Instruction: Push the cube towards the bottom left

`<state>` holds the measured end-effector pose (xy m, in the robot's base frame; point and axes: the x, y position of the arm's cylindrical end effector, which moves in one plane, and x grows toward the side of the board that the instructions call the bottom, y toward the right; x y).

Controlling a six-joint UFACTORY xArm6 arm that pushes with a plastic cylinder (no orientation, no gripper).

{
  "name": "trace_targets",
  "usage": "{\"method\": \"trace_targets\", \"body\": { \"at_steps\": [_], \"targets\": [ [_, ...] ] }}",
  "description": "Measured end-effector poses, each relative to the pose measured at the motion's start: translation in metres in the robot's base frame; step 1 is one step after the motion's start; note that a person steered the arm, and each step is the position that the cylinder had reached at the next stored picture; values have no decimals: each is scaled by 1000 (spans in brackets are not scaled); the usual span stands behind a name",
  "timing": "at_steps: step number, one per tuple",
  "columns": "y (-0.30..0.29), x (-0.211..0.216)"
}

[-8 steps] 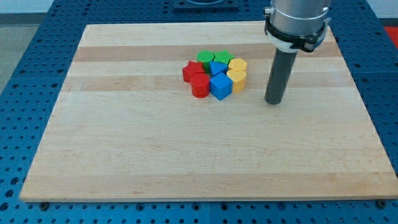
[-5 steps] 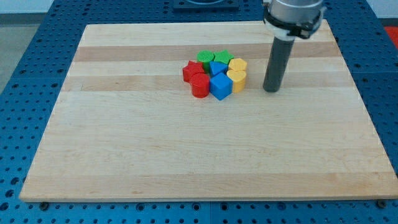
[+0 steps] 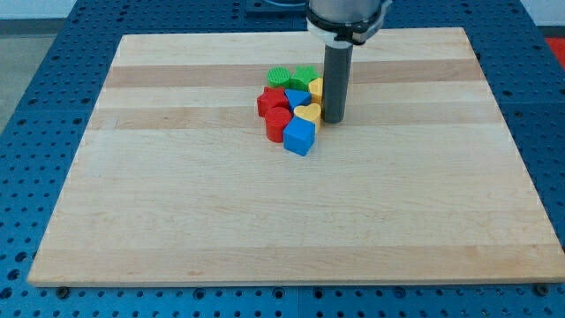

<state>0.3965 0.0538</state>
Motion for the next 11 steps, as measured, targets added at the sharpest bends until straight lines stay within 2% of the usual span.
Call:
{"method": "trace_targets", "body": {
  "at_steps": [1, 3, 8, 11],
  "targets": [
    [-5, 20],
    [-68, 25],
    [-89, 111],
    [-181, 133]
  ]
}}
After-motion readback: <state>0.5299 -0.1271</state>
